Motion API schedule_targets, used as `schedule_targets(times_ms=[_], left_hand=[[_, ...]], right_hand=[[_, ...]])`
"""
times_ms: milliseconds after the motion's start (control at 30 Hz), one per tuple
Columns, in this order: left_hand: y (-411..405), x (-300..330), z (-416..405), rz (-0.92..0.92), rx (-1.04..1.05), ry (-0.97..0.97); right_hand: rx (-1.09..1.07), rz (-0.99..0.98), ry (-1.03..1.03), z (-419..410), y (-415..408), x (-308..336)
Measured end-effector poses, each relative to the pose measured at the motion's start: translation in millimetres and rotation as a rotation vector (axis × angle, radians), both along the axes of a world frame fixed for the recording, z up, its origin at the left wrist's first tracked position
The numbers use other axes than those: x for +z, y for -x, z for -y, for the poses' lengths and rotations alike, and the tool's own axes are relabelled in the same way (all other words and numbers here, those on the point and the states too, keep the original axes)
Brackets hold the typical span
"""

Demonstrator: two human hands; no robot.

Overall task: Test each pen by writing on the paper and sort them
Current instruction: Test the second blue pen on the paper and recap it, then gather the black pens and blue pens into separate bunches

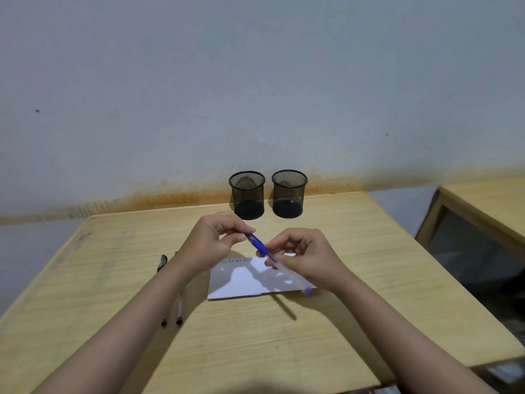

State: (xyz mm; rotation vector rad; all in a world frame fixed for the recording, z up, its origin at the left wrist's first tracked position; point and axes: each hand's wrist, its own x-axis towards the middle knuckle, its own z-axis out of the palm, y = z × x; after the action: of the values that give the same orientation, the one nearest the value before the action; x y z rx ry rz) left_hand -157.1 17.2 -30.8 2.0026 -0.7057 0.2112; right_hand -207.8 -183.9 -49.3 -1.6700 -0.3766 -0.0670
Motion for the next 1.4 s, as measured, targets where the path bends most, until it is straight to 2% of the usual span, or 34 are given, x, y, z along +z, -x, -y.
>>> schedule_targets(times_ms=[100, 267, 467, 567, 700, 800, 1100, 1267, 1400], left_hand=[[1.7, -3.4, -0.7, -0.022, -0.006, -0.011], [8.9, -17.1, 2.7, -0.061, 0.086, -0.026], [33.5, -39.6, -14.4, -0.076, 0.463, -0.036], [38.5, -52.4, -40.5, -0.086, 0.677, -0.200], [40.8, -58.2, -67.7, -0.277, 0.868, -0.372], [44.7, -62.3, -75.4, -0.365, 0.908, -0.384], [40.5, -65.5, -74.2, -0.337, 0.903, -0.414], [34.9, -63.4, -69.9, -0.353, 0.856, -0.287], [30.1, -60.7, -69.1, -0.402, 0.794, -0.235]], right_hand=[[0.138, -0.191, -0.026, 10.0, -1.8, 1.6], [-0.047, -0.252, 0.073, 3.7, 0.8, -1.4], [-0.441, -0.177, 0.161, 27.6, 2.7, -6.2], [-0.609, -0.168, 0.241, 52.3, 2.1, -8.5], [-0.659, -0.242, 0.376, 70.8, 3.0, -18.9], [-0.667, -0.269, 0.442, 74.6, 4.0, -28.7], [-0.686, -0.275, 0.538, 74.7, 2.1, -36.6], [-0.668, -0.307, 0.566, 72.0, -0.4, -37.6], [-0.621, -0.409, 0.553, 70.5, -7.3, -33.8]])
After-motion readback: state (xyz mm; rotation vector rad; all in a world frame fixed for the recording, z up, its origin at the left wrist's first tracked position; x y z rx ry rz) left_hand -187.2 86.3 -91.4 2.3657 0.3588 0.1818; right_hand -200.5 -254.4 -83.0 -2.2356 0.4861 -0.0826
